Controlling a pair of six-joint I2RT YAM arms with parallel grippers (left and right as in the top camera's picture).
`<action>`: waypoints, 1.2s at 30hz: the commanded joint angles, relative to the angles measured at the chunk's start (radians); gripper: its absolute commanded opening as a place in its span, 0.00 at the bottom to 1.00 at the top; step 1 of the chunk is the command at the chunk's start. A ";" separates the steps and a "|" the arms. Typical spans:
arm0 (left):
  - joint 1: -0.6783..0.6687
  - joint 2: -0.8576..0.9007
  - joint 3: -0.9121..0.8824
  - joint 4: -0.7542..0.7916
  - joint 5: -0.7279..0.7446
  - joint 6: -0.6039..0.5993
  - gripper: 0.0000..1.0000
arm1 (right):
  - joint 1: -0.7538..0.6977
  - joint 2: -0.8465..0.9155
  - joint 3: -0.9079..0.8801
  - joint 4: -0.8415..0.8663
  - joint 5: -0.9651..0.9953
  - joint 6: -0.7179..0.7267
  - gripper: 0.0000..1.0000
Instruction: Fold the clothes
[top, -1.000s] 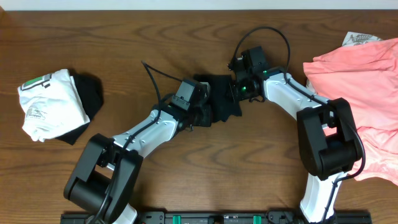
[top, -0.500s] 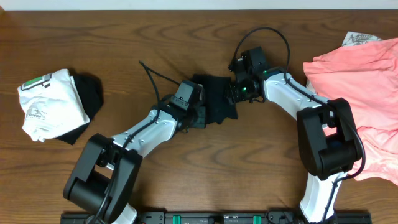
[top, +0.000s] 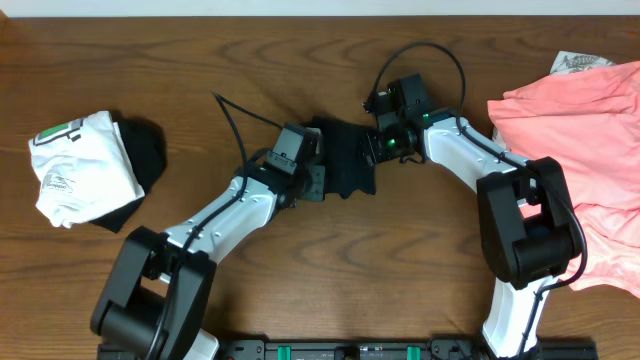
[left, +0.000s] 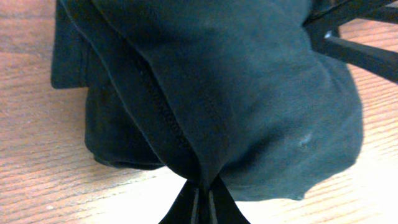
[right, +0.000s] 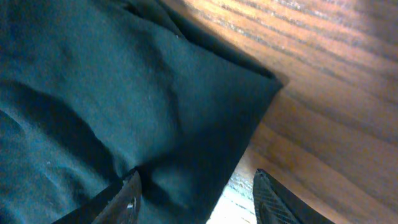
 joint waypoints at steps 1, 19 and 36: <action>0.005 -0.021 0.004 -0.002 -0.026 0.021 0.06 | -0.003 -0.045 0.038 0.004 -0.019 -0.024 0.55; 0.005 -0.021 0.004 0.221 -0.178 0.062 0.06 | -0.004 -0.103 0.052 -0.201 -0.111 -0.175 0.52; 0.006 -0.135 0.012 0.203 -0.404 0.111 0.06 | -0.004 -0.139 0.051 -0.233 -0.092 -0.226 0.56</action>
